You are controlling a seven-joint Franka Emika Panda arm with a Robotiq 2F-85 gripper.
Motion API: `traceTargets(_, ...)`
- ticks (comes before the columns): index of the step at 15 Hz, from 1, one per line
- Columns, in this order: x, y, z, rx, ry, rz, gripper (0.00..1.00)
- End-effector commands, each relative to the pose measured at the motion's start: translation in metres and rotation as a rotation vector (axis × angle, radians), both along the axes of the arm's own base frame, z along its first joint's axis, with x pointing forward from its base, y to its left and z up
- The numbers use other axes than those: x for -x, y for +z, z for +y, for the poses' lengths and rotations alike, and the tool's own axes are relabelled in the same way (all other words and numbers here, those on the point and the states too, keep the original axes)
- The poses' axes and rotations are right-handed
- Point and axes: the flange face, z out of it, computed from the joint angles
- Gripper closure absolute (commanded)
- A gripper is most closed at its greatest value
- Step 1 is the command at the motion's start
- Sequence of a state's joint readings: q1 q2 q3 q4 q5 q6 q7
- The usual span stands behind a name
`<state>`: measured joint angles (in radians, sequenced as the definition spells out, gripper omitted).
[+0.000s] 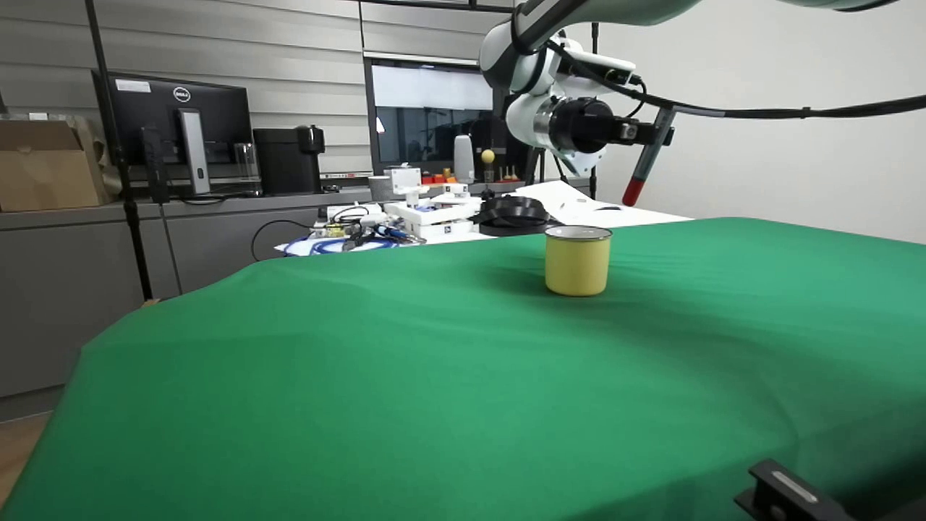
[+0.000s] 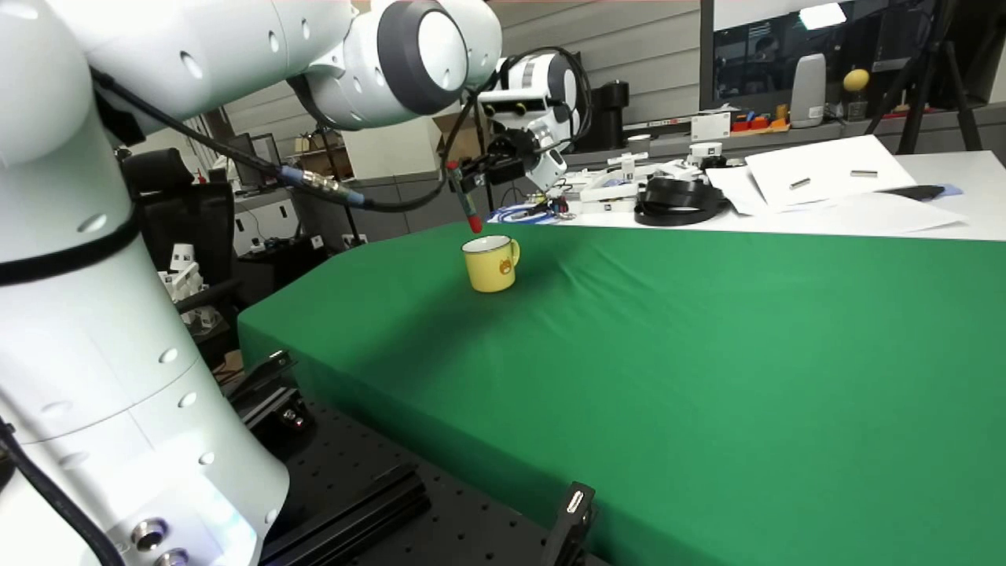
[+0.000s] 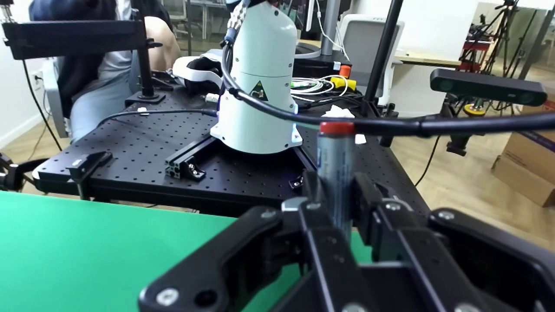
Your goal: Put the red marker inside the yellow mug
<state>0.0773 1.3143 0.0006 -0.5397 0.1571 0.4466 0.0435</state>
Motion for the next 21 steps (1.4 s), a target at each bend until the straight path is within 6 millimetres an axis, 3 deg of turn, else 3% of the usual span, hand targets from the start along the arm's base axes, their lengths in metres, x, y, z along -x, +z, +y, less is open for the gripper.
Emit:
traceTargets(1, -0.004, -0.005, 0.008, -0.036, -0.017, -0.03, 0.95)
traceTargets(15, -0.027, -0.035, 0.024, -0.109, 0.003, -0.254, 0.94)
traceTargets(16, -0.027, -0.035, 0.024, -0.112, 0.001, -0.256, 0.54)
traceTargets(17, -0.028, -0.033, 0.023, -0.113, 0.002, -0.258, 0.53)
traceTargets(21, -0.034, -0.009, 0.019, -0.12, -0.01, -0.293, 0.26)
